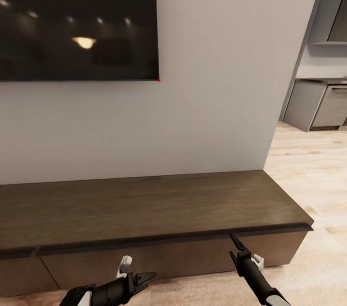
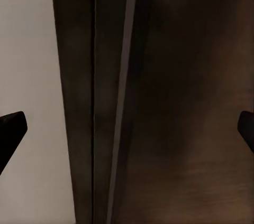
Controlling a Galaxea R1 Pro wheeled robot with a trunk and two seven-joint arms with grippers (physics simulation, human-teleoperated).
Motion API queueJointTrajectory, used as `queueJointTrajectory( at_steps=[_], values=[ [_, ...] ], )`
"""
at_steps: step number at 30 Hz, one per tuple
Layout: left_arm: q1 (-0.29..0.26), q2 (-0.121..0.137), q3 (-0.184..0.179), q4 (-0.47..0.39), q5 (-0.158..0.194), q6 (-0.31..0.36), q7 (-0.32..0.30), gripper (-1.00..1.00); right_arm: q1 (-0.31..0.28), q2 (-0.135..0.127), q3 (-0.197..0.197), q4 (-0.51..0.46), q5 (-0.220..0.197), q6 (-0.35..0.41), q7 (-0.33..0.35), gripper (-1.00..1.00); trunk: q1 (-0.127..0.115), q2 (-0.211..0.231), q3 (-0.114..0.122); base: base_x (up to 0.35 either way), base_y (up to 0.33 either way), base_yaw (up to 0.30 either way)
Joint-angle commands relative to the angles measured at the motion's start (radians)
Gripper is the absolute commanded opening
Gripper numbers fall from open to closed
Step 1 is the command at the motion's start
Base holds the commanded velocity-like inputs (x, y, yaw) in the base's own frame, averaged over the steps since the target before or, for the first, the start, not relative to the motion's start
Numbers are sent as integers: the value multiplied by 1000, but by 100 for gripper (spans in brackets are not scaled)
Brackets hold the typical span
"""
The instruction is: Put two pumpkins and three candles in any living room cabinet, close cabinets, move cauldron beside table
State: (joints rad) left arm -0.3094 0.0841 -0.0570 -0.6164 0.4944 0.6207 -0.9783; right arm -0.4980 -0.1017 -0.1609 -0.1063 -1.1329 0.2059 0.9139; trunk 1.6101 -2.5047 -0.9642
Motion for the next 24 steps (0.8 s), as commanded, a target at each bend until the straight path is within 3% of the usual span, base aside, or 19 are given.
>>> queueJointTrajectory(
  at_steps=[1,24],
  values=[
    [0,1,-4,0,8,7,1,100,-1,0,-8,1,1,10,3,100,0,0,-1,50,0,0],
    [0,-1,-4,0,6,6,2,100,0,-1,-6,2,1,9,2,100,0,0,-1,50,0,0]
  ],
)
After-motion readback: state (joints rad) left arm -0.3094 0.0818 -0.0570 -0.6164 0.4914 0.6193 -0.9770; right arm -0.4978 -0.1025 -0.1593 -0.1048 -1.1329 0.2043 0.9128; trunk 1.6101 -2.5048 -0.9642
